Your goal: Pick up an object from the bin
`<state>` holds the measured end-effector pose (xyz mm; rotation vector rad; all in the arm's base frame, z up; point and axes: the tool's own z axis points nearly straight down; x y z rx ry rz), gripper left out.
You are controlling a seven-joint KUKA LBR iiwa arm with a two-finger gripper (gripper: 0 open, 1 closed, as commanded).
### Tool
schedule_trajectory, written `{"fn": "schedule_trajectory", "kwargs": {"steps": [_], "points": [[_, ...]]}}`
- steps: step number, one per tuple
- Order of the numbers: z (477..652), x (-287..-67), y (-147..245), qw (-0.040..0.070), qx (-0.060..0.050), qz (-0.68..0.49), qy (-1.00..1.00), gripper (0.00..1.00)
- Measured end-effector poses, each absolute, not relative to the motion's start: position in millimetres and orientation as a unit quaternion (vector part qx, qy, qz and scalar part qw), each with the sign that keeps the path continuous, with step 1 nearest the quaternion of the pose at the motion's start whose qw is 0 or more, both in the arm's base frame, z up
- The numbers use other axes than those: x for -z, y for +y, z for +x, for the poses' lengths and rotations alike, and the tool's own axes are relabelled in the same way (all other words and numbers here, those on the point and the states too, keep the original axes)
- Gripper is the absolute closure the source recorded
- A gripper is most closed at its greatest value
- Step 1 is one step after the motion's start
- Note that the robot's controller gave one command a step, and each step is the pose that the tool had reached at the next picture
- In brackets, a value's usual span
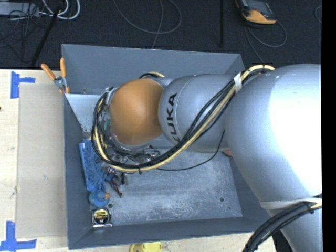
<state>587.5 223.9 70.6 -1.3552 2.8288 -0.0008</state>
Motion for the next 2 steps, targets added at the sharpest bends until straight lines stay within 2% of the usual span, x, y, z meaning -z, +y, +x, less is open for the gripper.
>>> {"fn": "schedule_trajectory", "kwargs": {"steps": [2], "points": [[587.3, -72.5, 223.7, 0.002, 0.0, -0.431, 0.903, 1.0]]}}
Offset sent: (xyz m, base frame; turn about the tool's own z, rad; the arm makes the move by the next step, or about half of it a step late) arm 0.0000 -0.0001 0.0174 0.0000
